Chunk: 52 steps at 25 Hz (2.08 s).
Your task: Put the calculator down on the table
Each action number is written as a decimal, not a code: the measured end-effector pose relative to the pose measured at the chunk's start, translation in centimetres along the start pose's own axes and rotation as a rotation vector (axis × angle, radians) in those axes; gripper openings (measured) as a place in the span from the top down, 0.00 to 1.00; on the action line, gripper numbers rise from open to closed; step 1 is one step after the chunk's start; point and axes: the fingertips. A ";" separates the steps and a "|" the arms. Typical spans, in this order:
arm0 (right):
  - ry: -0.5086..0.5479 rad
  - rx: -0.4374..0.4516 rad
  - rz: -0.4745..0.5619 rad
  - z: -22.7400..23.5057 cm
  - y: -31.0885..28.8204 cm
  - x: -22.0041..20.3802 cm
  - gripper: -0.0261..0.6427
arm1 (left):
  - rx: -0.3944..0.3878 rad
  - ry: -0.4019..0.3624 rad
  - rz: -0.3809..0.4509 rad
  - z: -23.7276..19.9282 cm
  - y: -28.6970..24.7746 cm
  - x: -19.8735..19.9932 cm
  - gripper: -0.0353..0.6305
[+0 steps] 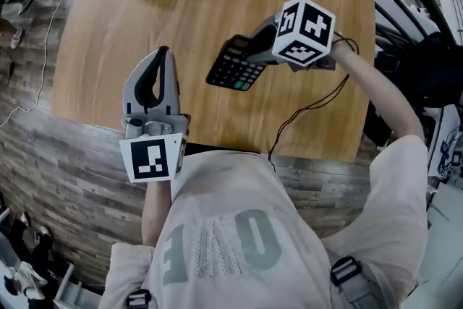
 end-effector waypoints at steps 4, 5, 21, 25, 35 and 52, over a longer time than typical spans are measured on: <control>0.035 0.262 -0.202 -0.4 -6.4 -1.3 0.79 | 0.032 0.056 -0.044 -0.6 -0.6 -1.9 0.93; 0.048 0.304 -0.241 -0.2 -7.8 -1.8 0.79 | 0.047 0.074 -0.065 -1.0 -1.0 -2.7 0.93; 0.009 0.461 -0.350 3.7 -14.7 -3.2 0.78 | 0.105 0.104 -0.145 -3.4 -4.0 -6.9 0.93; 0.009 0.450 -0.335 3.8 -14.9 -2.5 0.78 | 0.098 0.092 -0.155 -4.0 -4.4 -6.8 0.93; 0.029 0.344 -0.335 4.1 -14.0 -2.3 0.66 | 0.061 0.075 -0.124 -4.0 -5.3 -5.0 0.94; -0.443 -0.517 0.553 7.4 9.3 0.0 0.92 | -0.035 -0.063 0.066 -1.8 -4.5 4.0 0.93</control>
Point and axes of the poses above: the fingertips, and each gripper's own axes: y backward along the fingers, z to its right, x out of its top, and after that the axes turned 14 degrees about -z, right-handed
